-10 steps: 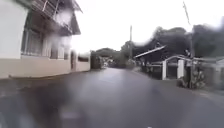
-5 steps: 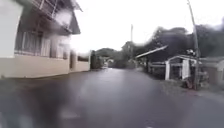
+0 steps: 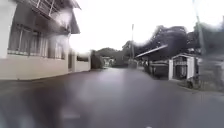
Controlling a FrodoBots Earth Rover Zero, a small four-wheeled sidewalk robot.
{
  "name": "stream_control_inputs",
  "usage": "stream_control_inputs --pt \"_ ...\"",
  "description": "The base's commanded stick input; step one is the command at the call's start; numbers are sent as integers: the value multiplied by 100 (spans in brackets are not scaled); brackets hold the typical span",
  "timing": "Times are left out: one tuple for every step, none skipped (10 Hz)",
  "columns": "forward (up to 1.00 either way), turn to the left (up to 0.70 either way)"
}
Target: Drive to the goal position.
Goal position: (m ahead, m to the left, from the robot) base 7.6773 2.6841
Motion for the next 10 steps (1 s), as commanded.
stream_control_inputs --pt "70 0" --pt "70 0" --pt "70 0" --pt "70 0" --pt "70 0" --pt "70 0" --pt "70 0" --pt "70 0" --pt "70 0" --pt "70 0"
